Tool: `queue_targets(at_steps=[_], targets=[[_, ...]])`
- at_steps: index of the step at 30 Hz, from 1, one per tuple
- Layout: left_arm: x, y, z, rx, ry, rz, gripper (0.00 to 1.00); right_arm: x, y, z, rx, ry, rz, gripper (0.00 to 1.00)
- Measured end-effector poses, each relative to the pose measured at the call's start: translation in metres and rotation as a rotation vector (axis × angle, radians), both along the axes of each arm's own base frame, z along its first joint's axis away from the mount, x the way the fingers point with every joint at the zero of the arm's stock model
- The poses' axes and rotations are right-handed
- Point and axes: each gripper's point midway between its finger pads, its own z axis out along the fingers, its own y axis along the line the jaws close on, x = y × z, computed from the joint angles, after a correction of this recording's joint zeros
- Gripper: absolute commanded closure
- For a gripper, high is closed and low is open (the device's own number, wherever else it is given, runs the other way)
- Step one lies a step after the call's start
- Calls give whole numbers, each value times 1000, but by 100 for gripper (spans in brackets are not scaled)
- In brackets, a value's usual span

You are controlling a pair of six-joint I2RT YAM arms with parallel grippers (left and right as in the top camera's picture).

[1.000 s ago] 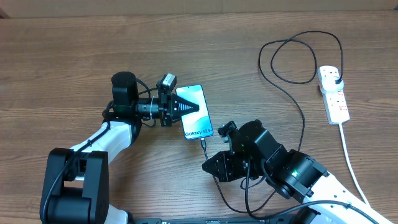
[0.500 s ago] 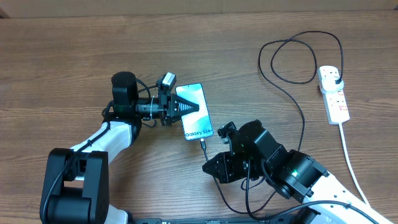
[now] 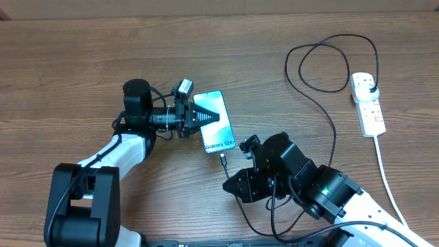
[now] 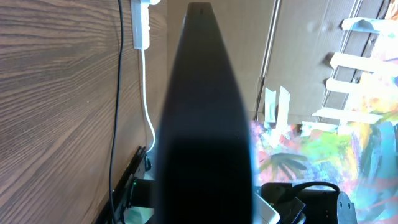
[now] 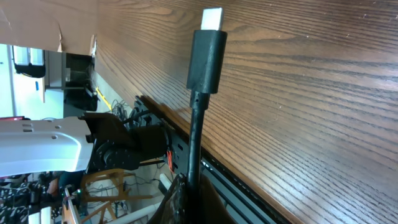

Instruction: Plug charger to phone and switch on socket

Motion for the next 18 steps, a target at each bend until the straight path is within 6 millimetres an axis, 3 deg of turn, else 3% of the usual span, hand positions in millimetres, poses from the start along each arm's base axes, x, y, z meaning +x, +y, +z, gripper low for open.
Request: queue_targets(at_steps=[18], targets=[[-4,0,2,-10,2,-24,96,4,1,2,6,-21,-10,96]])
